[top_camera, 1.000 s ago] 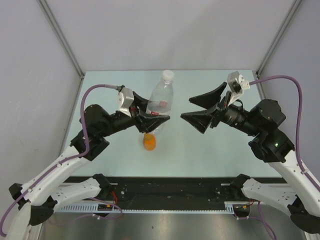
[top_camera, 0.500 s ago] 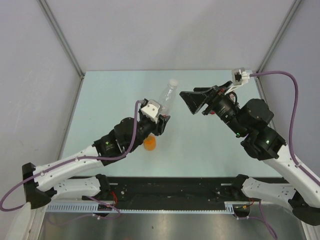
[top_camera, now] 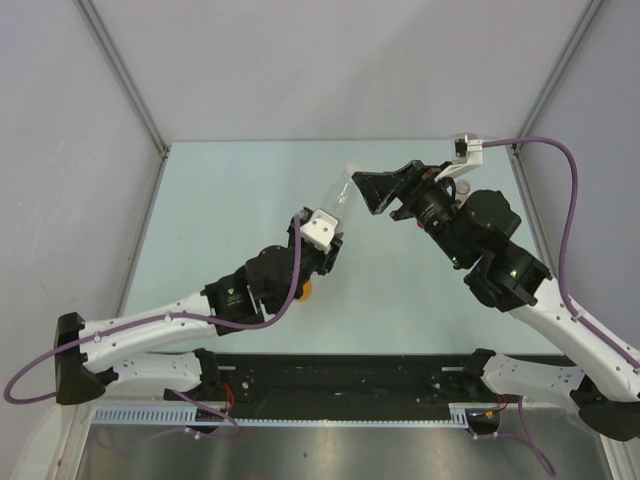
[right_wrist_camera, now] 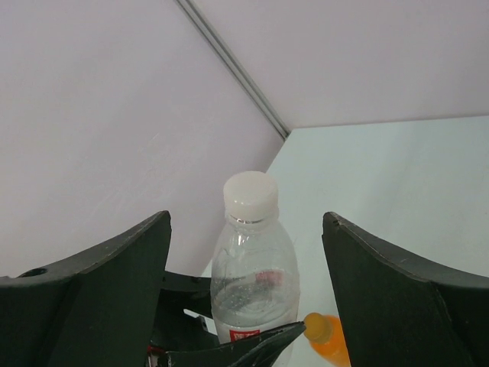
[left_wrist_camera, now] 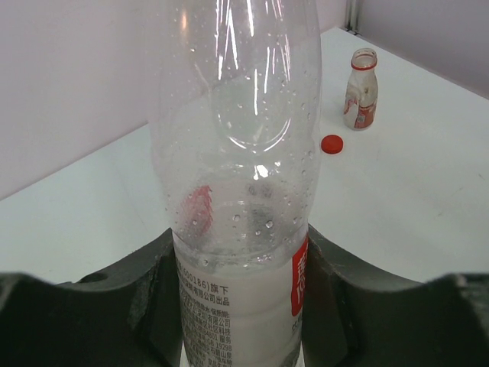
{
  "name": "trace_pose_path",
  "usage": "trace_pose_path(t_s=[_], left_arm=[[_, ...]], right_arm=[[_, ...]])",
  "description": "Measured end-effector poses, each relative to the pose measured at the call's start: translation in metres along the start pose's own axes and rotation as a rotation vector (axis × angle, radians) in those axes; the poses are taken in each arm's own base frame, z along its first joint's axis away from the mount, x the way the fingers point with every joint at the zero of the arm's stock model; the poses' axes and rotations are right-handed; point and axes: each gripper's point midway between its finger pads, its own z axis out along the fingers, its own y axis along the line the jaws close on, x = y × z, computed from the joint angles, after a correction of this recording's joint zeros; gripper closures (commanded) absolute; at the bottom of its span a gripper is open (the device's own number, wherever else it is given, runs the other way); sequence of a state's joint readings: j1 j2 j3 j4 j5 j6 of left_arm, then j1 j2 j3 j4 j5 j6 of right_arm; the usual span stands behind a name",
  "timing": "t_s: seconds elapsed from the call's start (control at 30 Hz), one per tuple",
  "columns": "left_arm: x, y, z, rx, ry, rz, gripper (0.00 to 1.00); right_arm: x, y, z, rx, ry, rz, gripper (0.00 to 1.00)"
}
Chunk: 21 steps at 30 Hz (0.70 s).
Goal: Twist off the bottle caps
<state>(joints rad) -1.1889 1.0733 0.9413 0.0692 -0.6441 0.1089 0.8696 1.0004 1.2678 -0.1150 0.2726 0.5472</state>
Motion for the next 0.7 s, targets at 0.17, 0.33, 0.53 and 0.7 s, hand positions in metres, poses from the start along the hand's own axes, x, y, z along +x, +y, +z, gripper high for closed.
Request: trace_pose_path(t_s=[0.17,0.33,0.53,0.7], left_arm=[[-0.001,-0.001,-0.001,-0.001,-0.003,0.003,1.0],[-0.001,-0.004,-0.002,0.008,-0.004,0.004,1.0],[-0.002,-0.008,-0.004,0.02,-0.006,0.006,1.0],[-0.002,-0.011,-0.005,0.028,-0.007,0.008,1.0]], right_arm=[[0.0,0.002,0.005,-0.007,-0.008,0.006,0.22],[0.009,0.001,0.012,-0.004,0.014,0.008,0.28],[0.016,0.0,0.016,-0.003,0.031,0.009,0.37],[0.015,0.001,0.017,-0.006,0.026,0.014,0.48]])
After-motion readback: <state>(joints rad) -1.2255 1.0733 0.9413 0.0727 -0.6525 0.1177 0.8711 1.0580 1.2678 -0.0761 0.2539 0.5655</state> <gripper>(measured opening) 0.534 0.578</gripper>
